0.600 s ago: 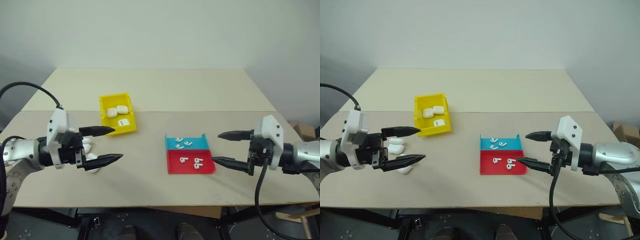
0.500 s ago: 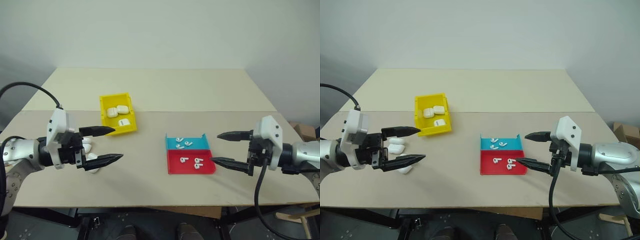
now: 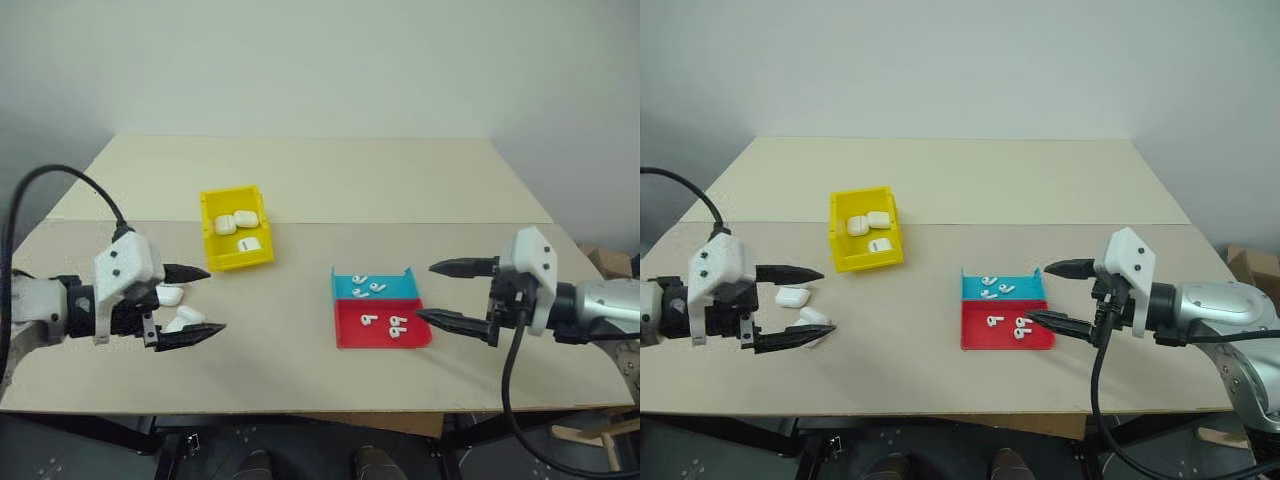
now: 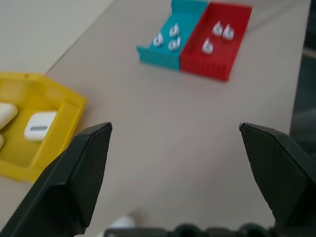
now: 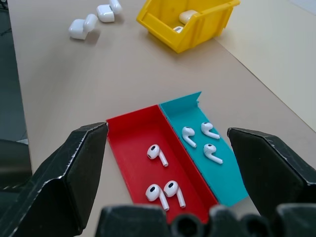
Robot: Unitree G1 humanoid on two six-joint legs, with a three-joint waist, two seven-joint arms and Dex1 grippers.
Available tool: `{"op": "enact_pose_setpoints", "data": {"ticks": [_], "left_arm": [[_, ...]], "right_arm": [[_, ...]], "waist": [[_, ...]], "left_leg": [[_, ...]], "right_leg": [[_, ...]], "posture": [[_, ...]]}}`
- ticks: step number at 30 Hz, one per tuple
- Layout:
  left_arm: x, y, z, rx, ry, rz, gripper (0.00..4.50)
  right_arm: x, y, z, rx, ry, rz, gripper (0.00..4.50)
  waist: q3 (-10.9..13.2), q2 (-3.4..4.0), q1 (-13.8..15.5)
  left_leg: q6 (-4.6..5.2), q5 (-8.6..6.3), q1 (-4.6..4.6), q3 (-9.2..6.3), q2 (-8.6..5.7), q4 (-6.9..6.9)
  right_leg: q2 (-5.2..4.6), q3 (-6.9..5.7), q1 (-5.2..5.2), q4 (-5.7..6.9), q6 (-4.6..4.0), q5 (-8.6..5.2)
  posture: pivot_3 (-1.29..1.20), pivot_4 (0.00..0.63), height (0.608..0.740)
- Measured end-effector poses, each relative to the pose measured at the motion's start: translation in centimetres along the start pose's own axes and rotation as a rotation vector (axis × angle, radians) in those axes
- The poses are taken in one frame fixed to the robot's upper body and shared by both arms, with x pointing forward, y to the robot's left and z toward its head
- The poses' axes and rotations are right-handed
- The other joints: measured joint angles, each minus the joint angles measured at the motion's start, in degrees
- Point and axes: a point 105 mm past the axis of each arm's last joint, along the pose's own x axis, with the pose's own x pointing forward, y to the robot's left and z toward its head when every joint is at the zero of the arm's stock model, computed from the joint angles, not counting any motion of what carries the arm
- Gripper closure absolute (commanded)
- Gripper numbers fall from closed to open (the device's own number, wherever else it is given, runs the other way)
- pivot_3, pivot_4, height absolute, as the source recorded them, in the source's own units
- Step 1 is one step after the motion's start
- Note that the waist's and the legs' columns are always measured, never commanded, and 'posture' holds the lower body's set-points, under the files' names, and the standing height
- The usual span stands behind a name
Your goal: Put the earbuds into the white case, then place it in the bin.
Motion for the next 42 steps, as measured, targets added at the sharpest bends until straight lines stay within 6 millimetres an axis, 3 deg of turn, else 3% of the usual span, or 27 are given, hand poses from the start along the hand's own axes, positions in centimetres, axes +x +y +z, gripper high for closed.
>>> {"op": "enact_pose_setpoints", "data": {"ticks": [4,9,13,17,21,23,31,42], "left_arm": [[-0.2,0.9,-1.4,-0.100,0.284,0.046,0.00],[0.9,1.6,-1.0,-0.210,0.337,0.077,0.00],[1.4,1.8,-2.4,-0.124,0.550,0.109,0.00],[2.3,3.5,-1.6,-0.255,0.593,0.186,0.00],[2.0,4.5,-4.0,-0.392,0.718,0.242,0.00],[2.2,4.3,-4.7,-0.418,0.751,0.227,0.00],[3.1,4.4,-7.6,-0.545,0.856,0.240,0.00],[5.1,4.4,-8.8,-0.627,0.881,0.254,0.00]], "right_arm": [[0.2,0.1,0.3,0.003,0.000,-0.006,0.03],[0.1,0.2,0.0,0.017,0.014,-0.031,0.03],[0.2,0.6,-0.2,0.021,0.016,-0.049,0.03],[0.2,0.9,-0.4,0.031,0.021,-0.049,0.03],[0.1,1.2,-0.3,0.047,0.019,-0.035,0.03],[0.1,1.2,-0.3,0.049,0.027,-0.028,0.03],[-0.1,1.1,0.0,0.031,0.036,-0.021,0.03],[-0.2,1.1,0.1,0.029,0.037,-0.014,0.03]], "waist": [[0.01,-0.02,0.04],[0.00,-0.01,0.11],[0.02,-0.06,-0.16],[0.02,-0.08,0.53],[0.01,-0.08,-0.08],[0.01,-0.08,-0.08],[0.01,-0.08,0.30],[0.01,-0.08,0.42]], "left_leg": [[0.00,0.00,-0.03,-0.05,-0.02,0.02],[0.01,-0.01,-0.12,-0.10,-0.06,0.02],[0.03,-0.02,-0.14,-0.14,-0.10,0.03],[0.04,-0.01,-0.12,-0.26,-0.14,0.17],[0.07,-0.04,-0.16,-0.28,-0.13,0.16],[0.10,-0.05,-0.19,-0.28,-0.13,0.16],[0.11,-0.06,-0.18,-0.32,-0.14,0.23],[0.10,-0.05,-0.17,-0.33,-0.18,0.23]], "right_leg": [[0.00,-0.02,-0.01,0.00,0.34,-0.20],[0.00,-0.06,-0.05,0.06,0.29,-0.17],[0.01,-0.05,-0.05,0.08,0.18,-0.12],[0.04,-0.10,0.03,0.12,0.44,-0.26],[0.04,-0.07,-0.01,0.13,0.44,-0.26],[0.04,-0.08,-0.04,0.14,0.10,-0.06],[0.02,-0.11,0.02,0.16,0.12,-0.07],[0.01,-0.11,0.03,0.18,0.09,-0.05]], "posture": [[0.00,0.150,0.740],[0.00,0.150,0.740],[0.00,0.150,0.740],[0.00,0.150,0.740],[0.00,0.150,0.740],[0.00,0.150,0.740],[0.00,0.150,0.740],[0.00,0.150,0.740]]}}
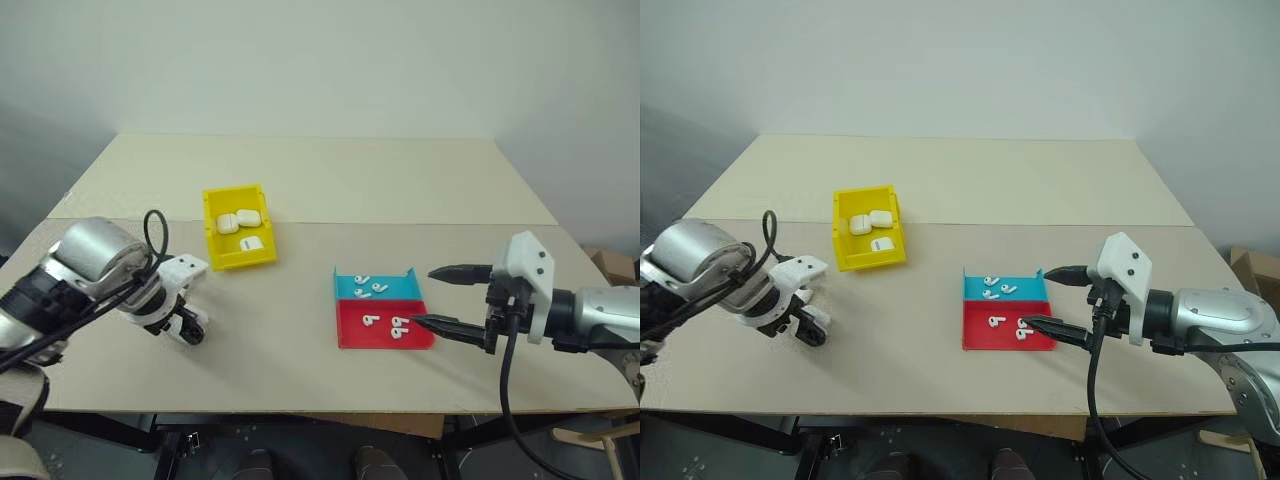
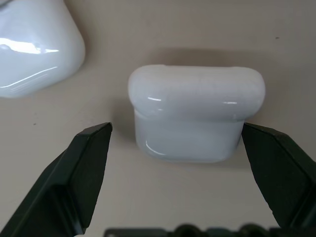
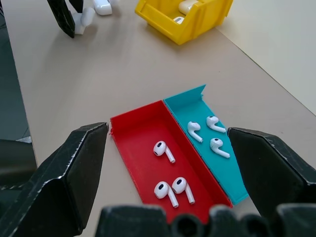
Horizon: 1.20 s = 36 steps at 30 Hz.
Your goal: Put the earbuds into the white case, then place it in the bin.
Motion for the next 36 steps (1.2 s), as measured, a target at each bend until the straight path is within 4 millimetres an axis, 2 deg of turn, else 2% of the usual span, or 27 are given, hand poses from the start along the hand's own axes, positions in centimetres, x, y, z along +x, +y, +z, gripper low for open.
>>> {"op": "enact_pose_setpoints", "data": {"ticks": [3,5,9,10,17,20,23,26,29,32,36], "left_arm": [[0.1,0.0,0.0,-0.010,0.004,0.001,0.00],[0.3,-0.2,0.4,-0.009,-0.003,0.002,0.40],[0.6,-0.8,1.0,-0.007,-0.017,-0.019,1.57],[0.6,-0.9,1.0,-0.006,-0.018,-0.020,1.72],[0.0,-0.3,0.0,0.022,-0.059,0.030,1.72],[-2.2,-0.7,0.6,0.074,-0.263,0.004,1.72],[-7.1,-1.4,3.0,0.126,-0.669,-0.039,1.72],[-10.6,-2.2,4.6,0.116,-1.038,-0.105,1.72],[-11.3,-4.7,5.4,0.131,-1.337,-0.318,1.72],[-11.8,-7.1,5.6,0.255,-1.444,-0.540,1.72],[-12.5,-9.1,5.8,0.431,-1.477,-0.735,1.72]], "right_arm": [[0.0,0.0,0.1,-0.004,-0.001,0.000,0.03],[0.0,0.0,0.1,-0.004,0.000,0.000,0.00],[0.0,0.1,0.1,-0.006,0.002,0.004,0.00],[0.0,0.2,0.0,-0.005,0.005,0.004,0.00],[-0.3,0.2,0.1,0.000,-0.003,-0.003,0.00],[-0.2,0.1,0.2,-0.002,-0.006,-0.007,0.00],[-0.1,-0.1,0.2,0.000,-0.007,-0.007,0.00],[0.3,-0.3,0.2,-0.016,0.011,0.005,0.00],[1.3,0.0,-0.2,-0.082,0.106,0.054,0.00],[2.7,0.4,0.0,-0.146,0.182,0.113,0.00],[4.3,0.6,-0.5,-0.197,0.302,0.175,0.89]], "waist": [[0.00,0.00,-0.03],[-0.06,0.10,0.03],[-0.14,0.22,0.95],[-0.14,0.22,1.02],[-0.14,0.21,0.14],[-0.07,0.09,-0.24],[-0.07,0.08,0.01],[-0.10,0.13,0.32],[-0.14,0.16,0.77],[-0.15,0.12,0.86],[-0.16,0.14,0.86]], "left_leg": [[0.00,0.00,0.00,-0.01,0.00,-0.01],[0.00,0.00,0.04,-0.01,-0.04,-0.01],[-0.03,0.03,0.17,-0.01,-0.08,0.00],[-0.05,0.04,0.17,-0.02,-0.08,0.00],[-0.06,0.04,0.03,-0.03,-0.06,-0.03],[-0.06,0.04,-0.12,-0.05,-0.05,-0.04],[-0.06,0.04,-0.06,-0.01,-0.09,-0.04],[-0.06,0.04,0.12,0.03,-0.13,-0.01],[-0.10,0.07,0.22,0.07,-0.14,0.03],[-0.16,0.10,0.19,0.07,-0.14,0.06],[-0.14,0.10,0.05,0.06,-0.15,0.03]], "right_leg": [[0.00,0.00,0.00,0.00,0.00,0.00],[-0.04,0.00,0.05,0.00,0.00,0.00],[-0.07,-0.01,0.14,0.03,0.04,-0.01],[-0.06,0.00,0.13,0.03,0.07,-0.01],[-0.05,0.03,-0.01,0.02,0.01,0.04],[-0.07,-0.01,-0.10,-0.02,0.01,0.04],[-0.20,-0.05,-0.01,-0.08,0.00,0.04],[-0.23,-0.04,0.18,-0.07,0.00,0.06],[-0.26,-0.05,0.32,-0.10,-0.02,0.08],[-0.24,-0.03,0.27,-0.11,-0.01,0.12],[-0.24,-0.01,0.12,-0.13,0.02,0.10]], "posture": [[0.00,0.150,0.740],[0.00,0.150,0.740],[0.00,0.150,0.740],[0.00,0.150,0.740],[0.00,0.150,0.740],[0.00,0.150,0.740],[0.00,0.150,0.740],[0.00,0.150,0.740],[0.00,0.150,0.740],[0.00,0.150,0.740],[0.00,0.150,0.740]]}}
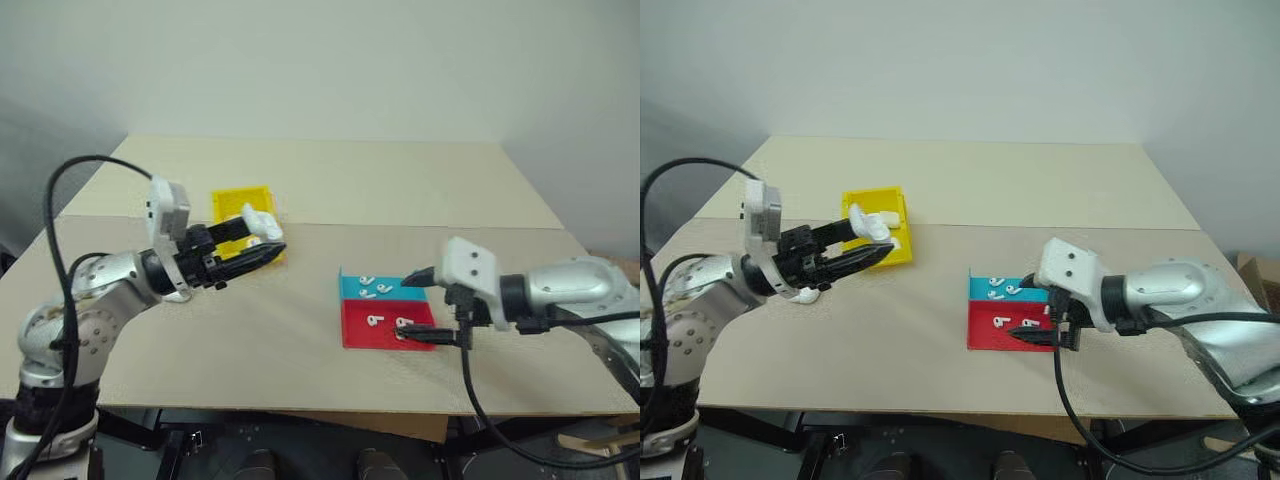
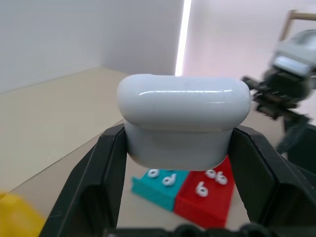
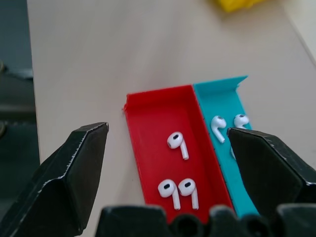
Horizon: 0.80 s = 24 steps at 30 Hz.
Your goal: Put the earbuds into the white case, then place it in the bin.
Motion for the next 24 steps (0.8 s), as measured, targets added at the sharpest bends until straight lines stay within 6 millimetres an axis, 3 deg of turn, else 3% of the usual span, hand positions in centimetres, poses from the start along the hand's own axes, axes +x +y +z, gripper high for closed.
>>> {"op": "enact_pose_setpoints", "data": {"ticks": [2,5,9,18,24], "left_arm": [[0.3,-0.6,-0.2,-0.006,-0.025,-0.119,1.72],[0.1,-1.4,-0.6,-0.004,-0.044,-0.262,1.72],[0.3,-1.7,-0.7,0.033,-0.058,-0.328,1.72],[0.0,-1.8,-1.0,0.072,-0.033,-0.333,1.72],[-0.2,-2.3,-1.2,0.080,-0.023,-0.324,1.72]], "right_arm": [[1.0,0.1,0.0,-0.026,0.052,0.040,1.61],[2.9,-0.4,-0.2,-0.056,0.110,0.053,1.61],[4.9,-1.3,-2.1,-0.079,0.216,0.051,1.61],[6.5,-2.0,-3.8,-0.183,0.304,0.092,1.61],[7.7,-1.8,-3.1,-0.220,0.281,0.134,1.61]], "waist": [[0.00,0.00,-0.01],[0.00,0.00,-0.60],[0.00,0.00,-0.92],[0.00,0.00,-1.40],[0.00,0.00,-1.40]], "left_leg": [[0.04,-0.03,-0.11,0.00,0.00,0.00],[0.09,-0.05,-0.15,-0.01,0.01,0.00],[0.10,-0.06,-0.18,-0.03,0.00,0.02],[0.10,-0.06,-0.14,-0.04,0.02,0.02],[0.10,-0.06,-0.13,-0.05,0.05,0.03]], "right_leg": [[0.00,-0.02,-0.11,0.00,0.01,-0.01],[0.01,-0.02,-0.17,0.03,0.01,-0.01],[0.01,-0.04,-0.15,0.03,0.02,-0.01],[0.01,-0.04,-0.16,0.09,0.02,-0.01],[0.05,-0.05,-0.15,0.10,0.02,-0.01]], "posture": [[0.00,0.150,0.740],[0.00,0.150,0.740],[0.00,0.150,0.740],[0.00,0.150,0.740],[0.00,0.150,0.740]]}}
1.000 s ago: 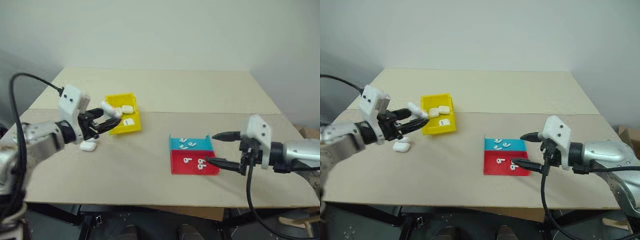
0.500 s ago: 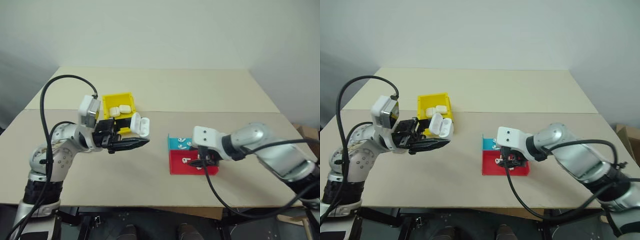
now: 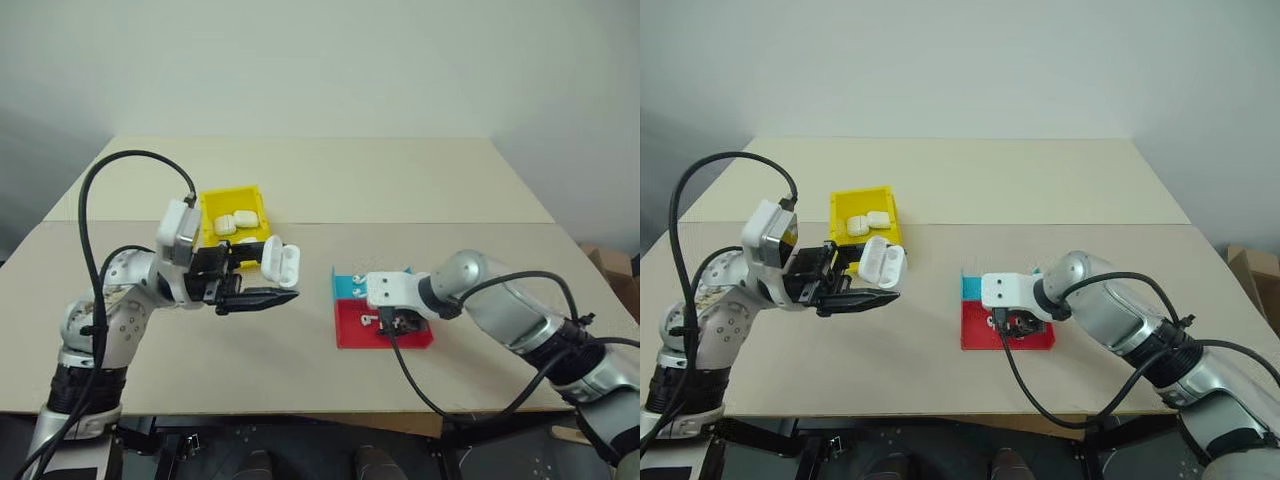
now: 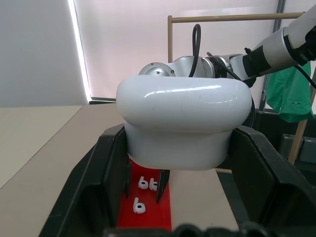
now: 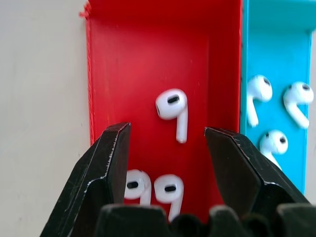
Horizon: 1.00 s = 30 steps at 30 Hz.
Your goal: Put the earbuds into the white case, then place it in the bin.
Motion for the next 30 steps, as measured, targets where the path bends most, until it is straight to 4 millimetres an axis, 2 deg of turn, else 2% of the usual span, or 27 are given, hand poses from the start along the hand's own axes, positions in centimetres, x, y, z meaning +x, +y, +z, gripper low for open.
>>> {"op": "enact_pose_setpoints", "data": {"ticks": [25,28,30], "left_arm": [[-0.1,-0.2,0.3,0.018,0.009,0.028,1.72],[-0.1,-0.2,0.3,0.018,0.009,0.028,1.72],[0.0,-0.3,0.3,0.019,0.009,0.027,1.72]], "right_arm": [[1.0,0.0,0.1,-0.075,0.025,0.034,1.61],[1.0,0.1,0.1,-0.074,0.025,0.038,2.18],[1.1,0.2,0.1,-0.073,0.024,0.043,2.85]], "waist": [[0.00,0.00,-0.01],[0.00,0.00,0.02],[0.00,0.00,0.01]], "left_leg": [[0.00,0.00,0.08,0.00,0.01,0.00],[0.00,0.00,0.08,0.00,0.01,0.00],[0.00,0.00,0.08,0.00,0.01,0.00]], "right_leg": [[0.02,-0.01,0.06,0.01,-0.01,0.00],[0.02,-0.01,0.07,0.01,-0.01,0.00],[0.02,-0.01,0.07,0.01,-0.01,0.00]], "posture": [[0.00,0.150,0.740],[0.00,0.150,0.740],[0.00,0.150,0.740]]}}
